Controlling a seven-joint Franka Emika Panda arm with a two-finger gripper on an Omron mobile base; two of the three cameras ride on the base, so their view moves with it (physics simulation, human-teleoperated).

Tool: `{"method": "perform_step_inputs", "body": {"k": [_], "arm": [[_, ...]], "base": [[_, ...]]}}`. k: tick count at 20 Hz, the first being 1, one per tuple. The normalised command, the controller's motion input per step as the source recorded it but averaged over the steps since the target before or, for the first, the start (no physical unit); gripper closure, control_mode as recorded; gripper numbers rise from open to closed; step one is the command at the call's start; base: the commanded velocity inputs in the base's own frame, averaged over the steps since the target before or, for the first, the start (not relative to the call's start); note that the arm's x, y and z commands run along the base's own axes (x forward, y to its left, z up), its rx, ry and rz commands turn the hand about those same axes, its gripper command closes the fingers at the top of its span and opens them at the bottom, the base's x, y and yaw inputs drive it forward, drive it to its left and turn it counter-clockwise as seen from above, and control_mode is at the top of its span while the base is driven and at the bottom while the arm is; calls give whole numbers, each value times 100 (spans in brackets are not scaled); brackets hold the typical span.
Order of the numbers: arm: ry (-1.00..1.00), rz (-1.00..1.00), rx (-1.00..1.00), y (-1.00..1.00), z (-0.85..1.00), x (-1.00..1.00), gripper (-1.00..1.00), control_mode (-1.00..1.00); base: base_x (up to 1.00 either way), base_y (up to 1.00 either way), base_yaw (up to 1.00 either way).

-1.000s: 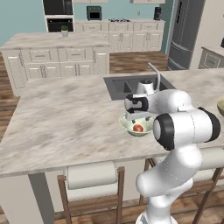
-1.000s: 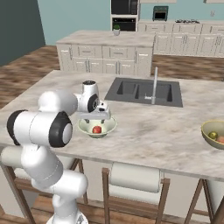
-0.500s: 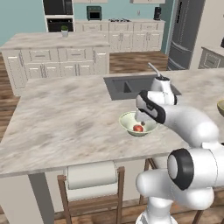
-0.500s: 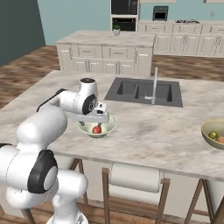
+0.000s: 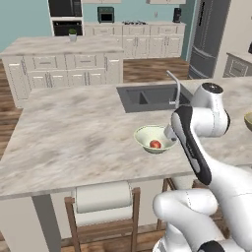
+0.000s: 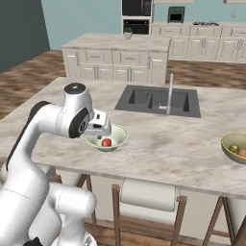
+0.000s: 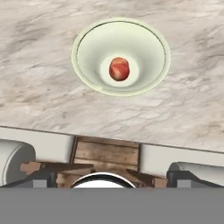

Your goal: Take the fruits from the plate on the dining counter and place two fruits in each bowl.

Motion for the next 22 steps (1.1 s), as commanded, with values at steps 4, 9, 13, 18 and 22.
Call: {"method": "perform_step_inputs", "body": {"k": [4, 9, 13, 18, 22], "arm": [[-17, 0, 0, 2, 39, -59, -100, -100], [0, 0, 0, 0, 0, 0, -100, -100], [0, 0, 0, 0, 0, 0, -100, 100], [0, 0, 0, 0, 0, 0, -100, 100], [0, 0, 0, 0, 0, 0, -100, 100]], "base": [[0, 0, 0], [0, 0, 0], [-21, 0, 0], [-93, -7, 0], [-90, -73, -6]]}}
